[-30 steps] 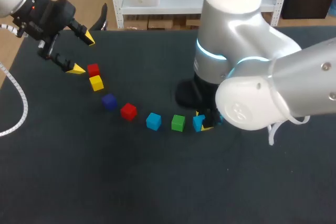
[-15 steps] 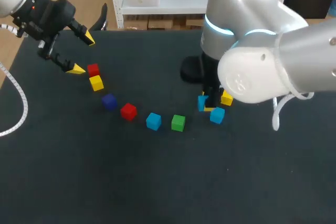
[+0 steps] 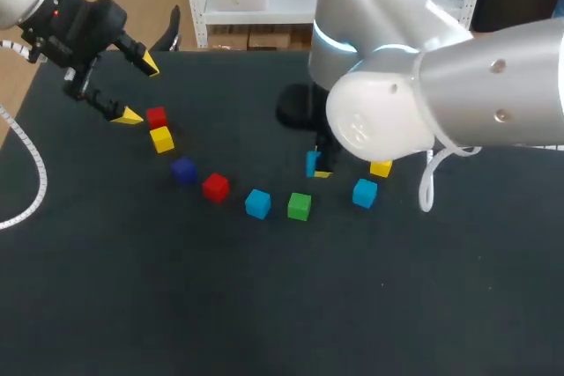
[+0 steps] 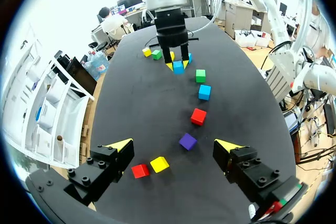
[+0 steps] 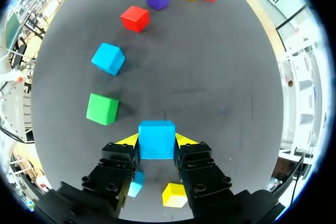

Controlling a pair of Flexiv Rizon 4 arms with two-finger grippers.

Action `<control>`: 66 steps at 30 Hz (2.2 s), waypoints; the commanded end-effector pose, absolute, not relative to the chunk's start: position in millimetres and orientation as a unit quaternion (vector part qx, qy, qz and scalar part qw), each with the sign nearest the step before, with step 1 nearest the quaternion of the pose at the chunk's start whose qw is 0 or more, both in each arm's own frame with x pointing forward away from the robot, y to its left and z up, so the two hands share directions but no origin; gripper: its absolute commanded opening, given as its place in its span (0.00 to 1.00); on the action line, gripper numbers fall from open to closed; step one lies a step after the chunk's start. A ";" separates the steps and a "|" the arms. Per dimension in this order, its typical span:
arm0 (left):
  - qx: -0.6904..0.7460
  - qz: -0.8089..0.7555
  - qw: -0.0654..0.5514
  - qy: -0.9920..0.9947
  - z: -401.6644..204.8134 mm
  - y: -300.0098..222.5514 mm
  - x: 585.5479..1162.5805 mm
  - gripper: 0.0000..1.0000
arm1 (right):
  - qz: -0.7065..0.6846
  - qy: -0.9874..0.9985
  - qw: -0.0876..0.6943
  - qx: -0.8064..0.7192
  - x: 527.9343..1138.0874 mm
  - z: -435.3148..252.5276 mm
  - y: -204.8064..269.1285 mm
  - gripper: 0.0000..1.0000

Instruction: Place the blue cubes, place green cubes on the blue cubes, place the yellow cubes on the green cubes, then place the red cubes on the yellow cubes, and place purple cube on the red cubes.

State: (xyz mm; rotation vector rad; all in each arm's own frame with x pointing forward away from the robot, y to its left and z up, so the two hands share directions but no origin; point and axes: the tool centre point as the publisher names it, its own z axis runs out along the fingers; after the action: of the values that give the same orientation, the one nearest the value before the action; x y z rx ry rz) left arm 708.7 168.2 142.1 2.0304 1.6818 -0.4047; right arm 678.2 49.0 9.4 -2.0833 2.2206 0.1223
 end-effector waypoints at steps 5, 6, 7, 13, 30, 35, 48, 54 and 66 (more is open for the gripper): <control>0.741 -0.147 0.236 0.612 141.6 168.9 708.4 1.00 | 0.024 0.719 0.037 -0.693 689.1 4.0 54.7 0.00; 0.741 -0.147 0.236 0.612 141.6 168.9 708.4 1.00 | 0.024 0.719 0.036 -0.694 690.2 3.1 54.4 0.00; 0.741 -0.147 0.236 0.612 141.6 168.9 708.4 1.00 | 0.022 0.719 0.036 -0.694 691.5 2.6 54.0 0.00; 0.741 -0.147 0.236 0.612 141.6 168.9 708.4 1.00 | 0.011 0.719 0.033 -0.694 697.4 -2.0 51.9 0.00; 0.741 -0.147 0.236 0.612 141.6 168.9 708.4 1.00 | 0.012 0.725 0.030 -0.688 703.1 -8.8 49.8 0.00; 0.741 -0.147 0.236 0.612 141.6 168.9 708.4 1.00 | 0.012 0.726 0.030 -0.687 704.3 -9.5 47.8 0.00; 0.741 -0.147 0.236 0.612 141.6 168.9 708.4 1.00 | 0.017 0.727 0.028 -0.686 707.5 -12.0 46.5 0.00; 0.741 -0.147 0.236 0.612 141.6 168.9 708.4 1.00 | 0.020 0.726 0.028 -0.687 706.0 -13.0 47.2 0.00; 0.741 -0.147 0.236 0.612 141.6 168.9 708.4 1.00 | 0.020 0.726 0.028 -0.687 706.8 -13.7 47.5 0.00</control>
State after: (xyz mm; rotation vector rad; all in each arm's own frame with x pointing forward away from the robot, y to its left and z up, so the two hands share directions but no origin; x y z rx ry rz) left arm 708.7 168.2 142.1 2.0304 1.6819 -0.4046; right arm 705.3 46.8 -13.3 -2.1187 2.2398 0.0561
